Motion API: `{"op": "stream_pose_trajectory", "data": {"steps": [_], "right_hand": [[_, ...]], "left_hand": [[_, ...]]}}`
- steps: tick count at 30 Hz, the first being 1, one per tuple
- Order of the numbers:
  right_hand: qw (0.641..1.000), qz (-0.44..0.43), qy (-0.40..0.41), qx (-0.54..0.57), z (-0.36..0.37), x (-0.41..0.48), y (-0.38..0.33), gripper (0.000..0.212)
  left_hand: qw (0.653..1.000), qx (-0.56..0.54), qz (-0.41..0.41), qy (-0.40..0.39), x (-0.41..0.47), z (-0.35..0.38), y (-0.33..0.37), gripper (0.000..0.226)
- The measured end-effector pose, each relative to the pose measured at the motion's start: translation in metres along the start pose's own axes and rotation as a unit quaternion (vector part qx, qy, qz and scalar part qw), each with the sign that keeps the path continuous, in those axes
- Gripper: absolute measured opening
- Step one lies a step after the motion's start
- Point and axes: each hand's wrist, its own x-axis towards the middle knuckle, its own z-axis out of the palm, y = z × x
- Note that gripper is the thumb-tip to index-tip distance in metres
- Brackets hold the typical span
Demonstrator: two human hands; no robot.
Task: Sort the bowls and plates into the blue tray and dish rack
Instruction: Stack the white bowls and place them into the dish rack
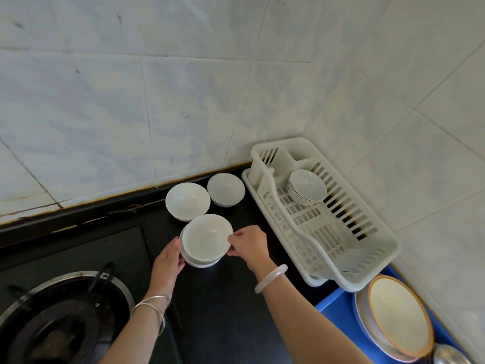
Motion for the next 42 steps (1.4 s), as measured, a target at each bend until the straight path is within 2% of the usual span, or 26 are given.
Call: {"op": "stream_pose_trajectory", "data": {"steps": [11,20,21,23,27,30,35,42], "right_hand": [[0.997,-0.003,0.001,-0.075,0.012,0.003,0.001,0.009],[0.997,-0.001,-0.022,-0.068,0.014,0.015,0.010,0.005],[0.998,-0.002,-0.029,-0.059,0.013,0.016,0.010,0.007],[0.997,0.008,-0.068,-0.023,0.011,0.017,0.011,0.025],[0.980,0.056,-0.162,0.102,0.008,0.016,0.012,0.052],[0.974,0.051,-0.176,0.133,0.007,0.015,0.015,0.055],[0.978,0.029,-0.149,0.144,-0.006,0.008,0.018,0.054],[0.978,-0.033,-0.101,0.178,-0.077,-0.010,-0.001,0.048]], "left_hand": [[1.000,0.013,-0.008,0.009,0.004,0.001,0.000,0.043],[0.999,0.025,-0.023,0.010,0.005,-0.001,0.002,0.044],[0.999,0.028,-0.027,0.009,0.005,-0.002,0.002,0.045],[0.999,0.027,-0.036,0.008,0.005,-0.003,0.003,0.047],[0.999,0.011,-0.045,0.007,0.004,0.000,0.007,0.044],[0.999,0.016,-0.043,0.012,0.000,0.003,0.009,0.043],[0.999,0.041,-0.015,-0.007,-0.009,0.010,0.020,0.040],[0.991,0.081,0.067,-0.077,-0.031,0.058,0.060,0.041]]}}
